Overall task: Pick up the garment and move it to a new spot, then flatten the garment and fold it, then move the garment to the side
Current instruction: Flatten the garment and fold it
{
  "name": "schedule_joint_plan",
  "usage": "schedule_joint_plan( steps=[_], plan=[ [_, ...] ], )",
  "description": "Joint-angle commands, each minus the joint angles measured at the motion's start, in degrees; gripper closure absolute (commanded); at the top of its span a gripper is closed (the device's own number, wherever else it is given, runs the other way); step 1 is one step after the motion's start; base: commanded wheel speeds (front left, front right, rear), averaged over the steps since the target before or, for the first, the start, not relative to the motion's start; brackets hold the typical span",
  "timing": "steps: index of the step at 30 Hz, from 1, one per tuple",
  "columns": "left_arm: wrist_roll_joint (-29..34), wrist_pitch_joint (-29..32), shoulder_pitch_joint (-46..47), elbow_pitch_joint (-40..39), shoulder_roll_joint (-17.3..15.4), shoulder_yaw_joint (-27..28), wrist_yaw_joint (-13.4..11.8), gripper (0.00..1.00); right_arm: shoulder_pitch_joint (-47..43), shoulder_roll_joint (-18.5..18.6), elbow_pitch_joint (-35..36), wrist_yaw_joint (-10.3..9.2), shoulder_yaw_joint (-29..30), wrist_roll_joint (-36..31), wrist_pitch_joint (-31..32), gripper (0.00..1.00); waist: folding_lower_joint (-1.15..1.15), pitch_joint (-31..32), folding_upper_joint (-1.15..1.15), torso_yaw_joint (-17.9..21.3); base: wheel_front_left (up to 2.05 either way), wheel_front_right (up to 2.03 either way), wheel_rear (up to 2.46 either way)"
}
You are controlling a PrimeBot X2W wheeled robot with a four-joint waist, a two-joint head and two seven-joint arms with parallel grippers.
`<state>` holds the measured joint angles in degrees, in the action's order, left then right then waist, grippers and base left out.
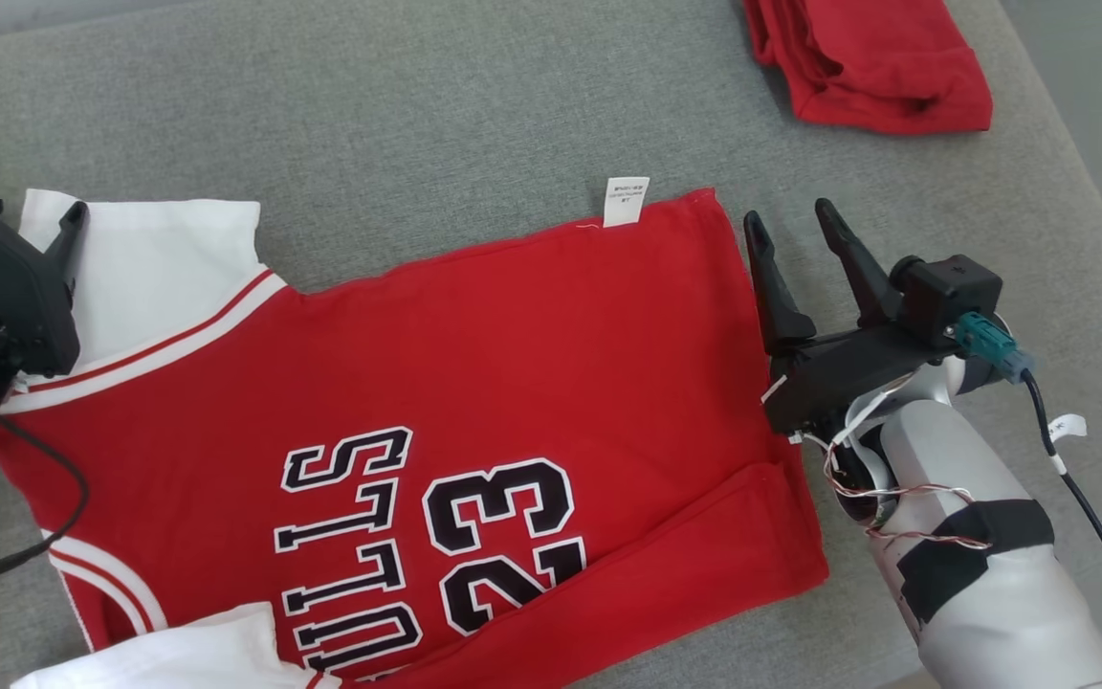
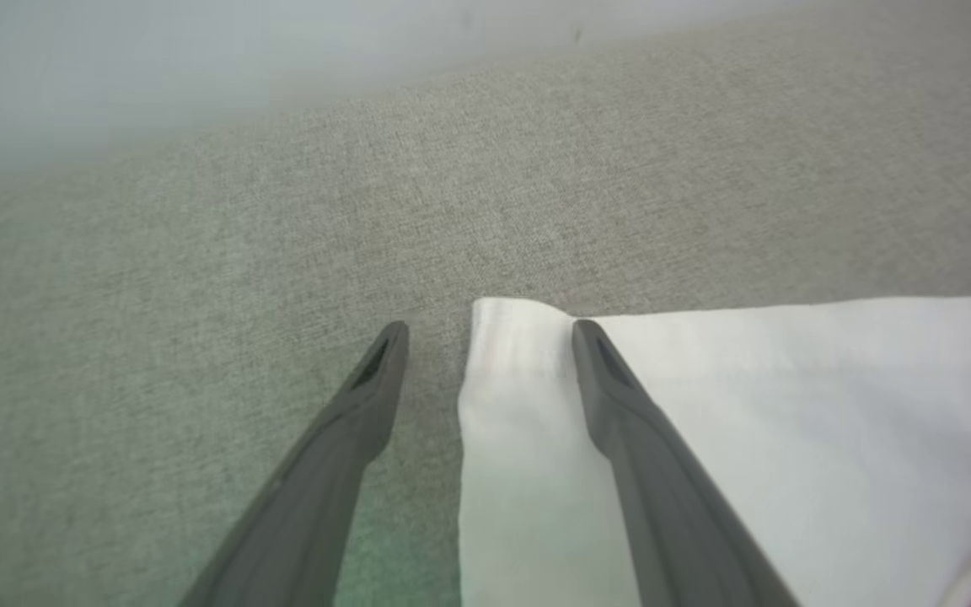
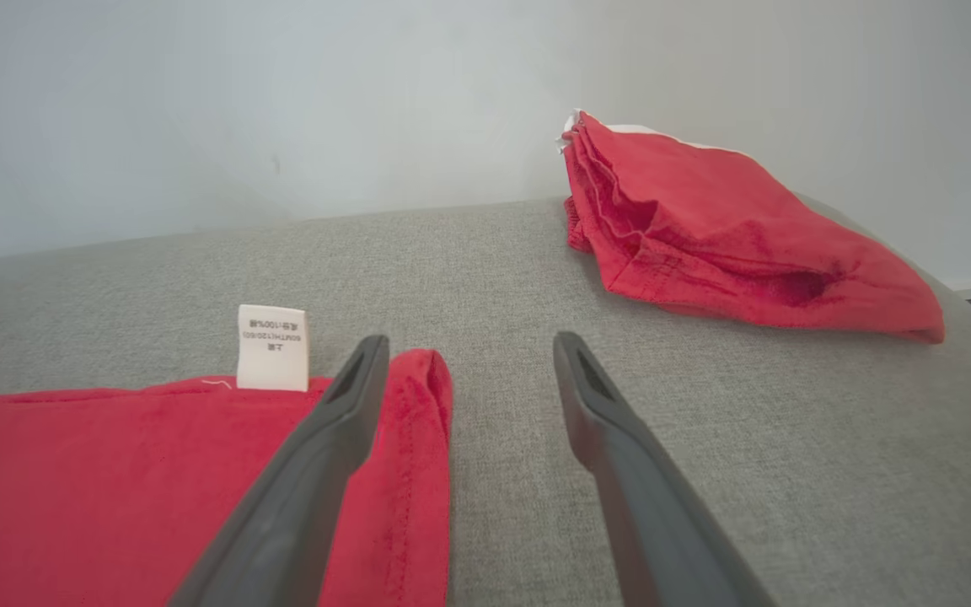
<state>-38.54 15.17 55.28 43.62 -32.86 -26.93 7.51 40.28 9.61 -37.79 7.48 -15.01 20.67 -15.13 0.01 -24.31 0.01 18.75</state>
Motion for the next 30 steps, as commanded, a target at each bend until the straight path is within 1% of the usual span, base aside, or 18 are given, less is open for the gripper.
schedule_joint_plan(
  steps=[1, 3, 4, 5, 8, 14, 22, 29, 30],
  plan=[
    [-0.69, 0.17, 0.48, 0.45, 0.28, -0.23, -0.10, 0.00, 1.00, -0.08, -0.30, -0.02, -0.45, 0.33, -0.03, 0.00, -0.01, -0.07, -0.01, -0.22, 0.00, 0.00, 0.00],
    [-1.71, 0.55, 0.99, 1.39, 0.65, -0.62, -0.10, 0.00, 1.77, -0.02, -1.08, -0.02, -1.05, 0.59, -0.03, 0.00, -0.01, -0.14, -0.01, -0.42, 0.00, 0.00, 0.00],
    [-2.11, 0.72, 1.08, 1.74, 0.85, -0.86, -0.10, 0.11, 2.07, 0.07, -1.55, -0.02, -1.35, 0.78, -0.03, 0.00, -0.01, -0.17, -0.01, -0.54, 0.00, 0.00, 0.00],
    [-2.31, 0.57, 1.15, 1.96, 1.06, -1.20, -0.10, 1.00, 2.43, 0.10, -1.99, -0.02, -1.85, 0.97, -0.03, 0.00, -0.01, -0.15, -0.01, -0.68, 0.00, 0.00, 0.00],
    [-3.89, -0.67, 1.49, 2.40, 1.73, -1.21, -0.10, 1.00, 3.72, 0.29, -4.02, -0.01, -3.89, 2.00, 0.60, 0.00, -0.01, 0.08, -0.01, -1.21, 0.00, 0.00, 0.00],
    [-5.62, -4.67, 2.77, 2.41, 2.26, -1.72, -0.10, 1.00, 5.96, 1.37, -7.18, -0.02, -7.31, 5.45, 4.03, 0.00, -0.01, 0.90, -0.01, -2.49, 0.00, 0.00, 0.00],
    [-6.88, -7.30, 3.74, 0.69, 3.22, -4.67, -0.09, 1.00, 8.75, 3.49, -10.34, -0.02, -9.50, 7.33, 7.22, 0.00, -0.01, 0.79, -0.01, -4.58, 0.00, 0.00, 0.00],
    [-8.43, -9.21, 4.35, 0.07, 3.20, -6.66, -0.09, 1.00, 10.13, 4.14, -12.47, -0.01, -10.84, 9.37, 9.65, 0.00, -0.01, 0.46, -0.01, -5.41, 0.00, 0.00, 0.00],
    [-8.75, -9.27, 4.41, 0.03, 3.11, -6.87, -0.09, 1.00, 10.26, 4.18, -12.71, -0.02, -11.00, 9.45, 9.91, 0.14, -0.01, 0.40, -0.01, -5.48, 0.00, 0.00, 0.00]
  ],
)
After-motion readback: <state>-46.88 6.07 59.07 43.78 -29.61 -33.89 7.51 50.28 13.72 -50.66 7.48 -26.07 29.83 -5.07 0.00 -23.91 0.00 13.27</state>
